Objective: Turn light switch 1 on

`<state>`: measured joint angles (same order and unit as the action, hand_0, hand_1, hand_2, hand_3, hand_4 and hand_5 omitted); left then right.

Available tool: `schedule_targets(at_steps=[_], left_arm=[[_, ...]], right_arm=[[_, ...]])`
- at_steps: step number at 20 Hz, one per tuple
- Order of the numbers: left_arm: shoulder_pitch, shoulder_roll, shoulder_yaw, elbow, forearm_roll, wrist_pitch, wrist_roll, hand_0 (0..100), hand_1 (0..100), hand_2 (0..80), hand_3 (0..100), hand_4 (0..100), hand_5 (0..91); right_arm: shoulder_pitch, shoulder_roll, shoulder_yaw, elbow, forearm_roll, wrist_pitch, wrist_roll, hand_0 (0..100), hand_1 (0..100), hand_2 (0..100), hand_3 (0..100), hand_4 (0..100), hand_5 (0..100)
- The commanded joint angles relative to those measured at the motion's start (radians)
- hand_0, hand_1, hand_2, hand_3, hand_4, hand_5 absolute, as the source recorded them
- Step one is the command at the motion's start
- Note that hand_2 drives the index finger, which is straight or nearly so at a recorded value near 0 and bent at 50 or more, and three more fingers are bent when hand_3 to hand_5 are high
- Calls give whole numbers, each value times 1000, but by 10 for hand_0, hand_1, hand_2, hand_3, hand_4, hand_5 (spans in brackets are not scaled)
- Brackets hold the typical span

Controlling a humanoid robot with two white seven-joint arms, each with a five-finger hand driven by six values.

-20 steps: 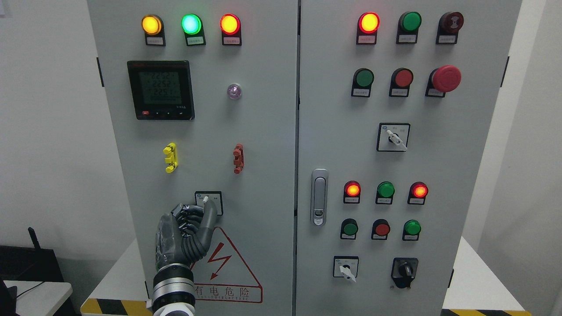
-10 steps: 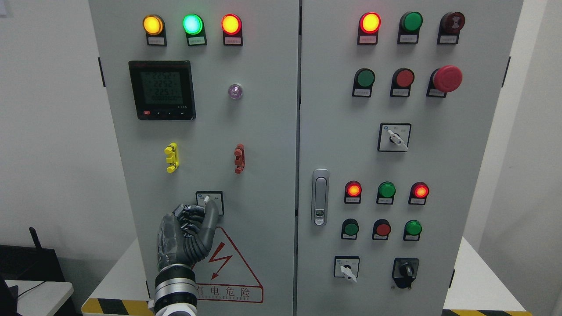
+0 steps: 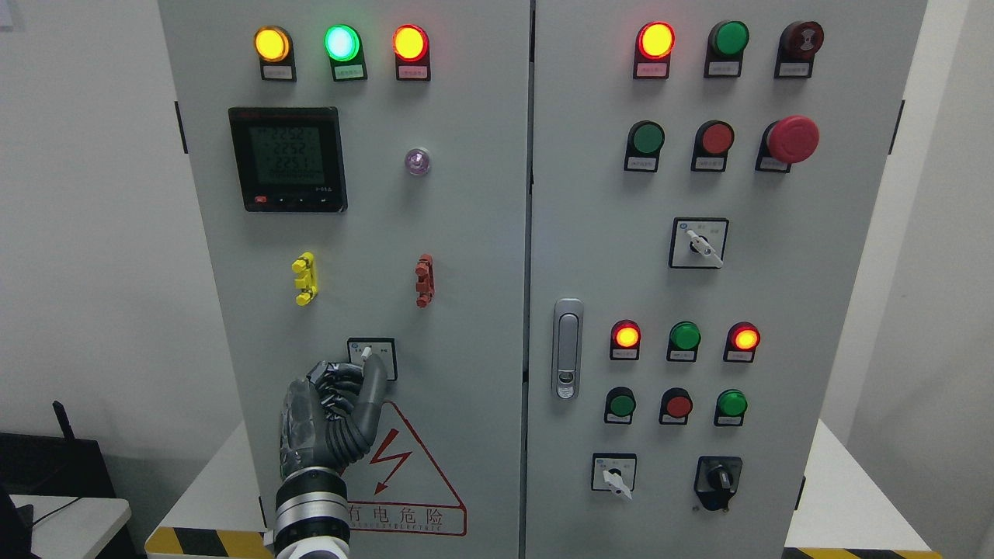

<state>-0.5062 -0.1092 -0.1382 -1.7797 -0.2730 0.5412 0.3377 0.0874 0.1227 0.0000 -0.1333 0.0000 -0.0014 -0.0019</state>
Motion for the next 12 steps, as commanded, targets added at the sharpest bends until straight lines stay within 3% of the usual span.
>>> schedule_targets(at_steps=[1, 12], left_arm=[[0, 0, -3, 0, 0, 0, -2, 400, 402, 540, 707, 850, 792], [0, 0, -8, 2, 0, 2, -2, 451, 382, 562, 724, 858, 802]], right_arm=[[0, 0, 20, 0, -26, 0, 0, 120, 389, 0, 0, 0, 0], [0, 0, 20, 0, -26, 0, 0, 120, 389, 0, 0, 0, 0]])
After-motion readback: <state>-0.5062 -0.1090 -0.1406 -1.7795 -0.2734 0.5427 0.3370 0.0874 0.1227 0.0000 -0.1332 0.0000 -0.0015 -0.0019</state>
